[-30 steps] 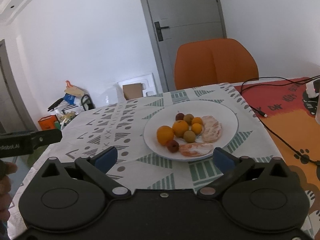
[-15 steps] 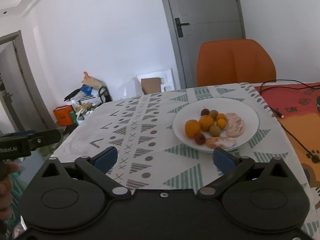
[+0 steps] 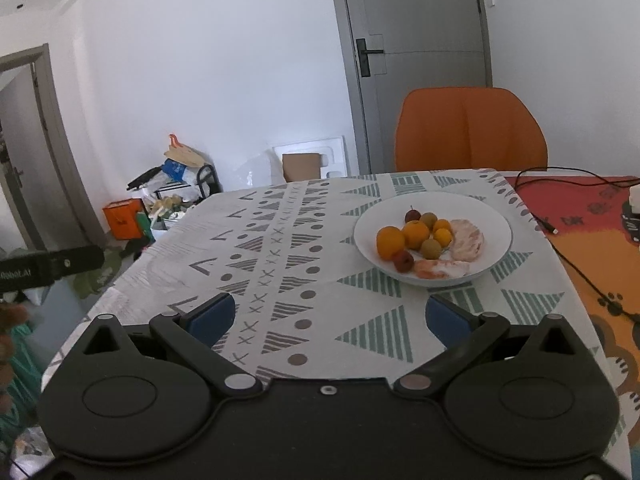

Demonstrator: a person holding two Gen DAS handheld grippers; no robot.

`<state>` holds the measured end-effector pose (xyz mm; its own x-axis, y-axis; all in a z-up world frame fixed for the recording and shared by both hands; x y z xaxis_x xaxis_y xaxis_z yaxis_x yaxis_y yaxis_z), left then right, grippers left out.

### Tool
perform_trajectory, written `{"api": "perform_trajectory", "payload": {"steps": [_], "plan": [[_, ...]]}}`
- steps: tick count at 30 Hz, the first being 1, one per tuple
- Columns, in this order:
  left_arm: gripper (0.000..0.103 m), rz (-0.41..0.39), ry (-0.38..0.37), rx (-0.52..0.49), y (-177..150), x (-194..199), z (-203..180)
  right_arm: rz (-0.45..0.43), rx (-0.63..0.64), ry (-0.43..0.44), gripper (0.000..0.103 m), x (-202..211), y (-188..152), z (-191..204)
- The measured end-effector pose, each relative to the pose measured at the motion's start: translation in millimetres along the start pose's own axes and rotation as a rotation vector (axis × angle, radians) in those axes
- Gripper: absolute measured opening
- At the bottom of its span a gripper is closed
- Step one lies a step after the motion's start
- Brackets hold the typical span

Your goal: Organize fruits

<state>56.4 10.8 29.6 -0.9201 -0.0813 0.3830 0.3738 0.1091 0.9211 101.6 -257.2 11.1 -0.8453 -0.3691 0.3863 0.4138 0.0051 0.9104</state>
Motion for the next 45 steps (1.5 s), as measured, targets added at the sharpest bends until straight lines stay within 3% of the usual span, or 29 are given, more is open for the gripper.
{"api": "perform_trajectory", "payload": {"steps": [9, 45], "plan": [[0.097, -0.023, -0.002, -0.014, -1.8, 7.4, -1.5, -0.016, -0.013, -0.010, 0.103, 2.3, -3.3, 3.5], [0.097, 0.027, 0.022, -0.014, -8.8, -0.2, -0.1, -0.015, -0.003, -0.009, 0.103, 1.3, -8.4, 7.4]]}}
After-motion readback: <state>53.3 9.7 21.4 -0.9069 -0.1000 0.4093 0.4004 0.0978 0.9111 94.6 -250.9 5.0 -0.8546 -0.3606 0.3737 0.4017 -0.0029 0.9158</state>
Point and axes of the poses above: each gripper's, at about its wrist camera, not at the fingertips, and x roughly against the way its jaws point, z to its left, y to its top, the point moved 3 cm from there along -x, roughly the way its jaws point, and after that the axes turned 4 degrees about -z, right-handed, at the moved point
